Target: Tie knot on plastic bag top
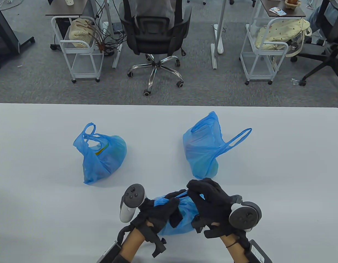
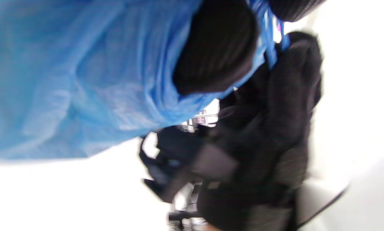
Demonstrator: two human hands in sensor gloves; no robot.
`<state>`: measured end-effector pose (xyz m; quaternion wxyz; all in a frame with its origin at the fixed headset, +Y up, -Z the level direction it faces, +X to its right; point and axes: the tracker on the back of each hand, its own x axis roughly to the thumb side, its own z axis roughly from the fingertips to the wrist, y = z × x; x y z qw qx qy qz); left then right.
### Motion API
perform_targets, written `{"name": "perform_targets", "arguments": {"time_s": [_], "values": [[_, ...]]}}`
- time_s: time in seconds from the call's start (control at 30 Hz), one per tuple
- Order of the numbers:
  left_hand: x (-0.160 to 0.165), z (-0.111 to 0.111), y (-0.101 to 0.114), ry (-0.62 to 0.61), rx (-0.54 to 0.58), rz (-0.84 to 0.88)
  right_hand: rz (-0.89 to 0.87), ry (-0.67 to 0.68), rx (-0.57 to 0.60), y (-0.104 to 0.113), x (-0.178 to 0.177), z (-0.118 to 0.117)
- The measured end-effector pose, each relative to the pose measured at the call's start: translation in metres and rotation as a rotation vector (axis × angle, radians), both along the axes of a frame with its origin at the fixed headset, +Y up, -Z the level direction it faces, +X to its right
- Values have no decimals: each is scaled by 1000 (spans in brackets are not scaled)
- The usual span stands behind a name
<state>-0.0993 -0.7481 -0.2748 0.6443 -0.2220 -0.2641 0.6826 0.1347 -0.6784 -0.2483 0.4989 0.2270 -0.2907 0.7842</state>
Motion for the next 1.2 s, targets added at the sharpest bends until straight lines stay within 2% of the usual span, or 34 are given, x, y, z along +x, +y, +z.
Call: {"name": "perform_targets", "arguments": {"time_s": [0.1,0.23,0.47,0.8,0.97,1.1,1.17,1.2], "values": [[-3,-4,-7,-32,-83,105,13,-4,4,-1,-1,0],[-6,-5,-12,-2,-128,160,-1,12,22,1,-4,4],[-7,-5,-12,13,-148,181,65,54,51,7,-14,12],[-9,-7,-9,32,-139,170,271,99,7,3,-24,8],[-10,-7,-7,40,-140,168,357,186,-60,-1,-28,4],[-14,-8,-7,93,-124,143,401,226,-100,-4,-30,2],[-17,-9,-5,135,-115,150,387,263,-140,-5,-26,-3],[-18,-9,-4,149,-104,150,326,301,-169,-7,-23,-6]]}}
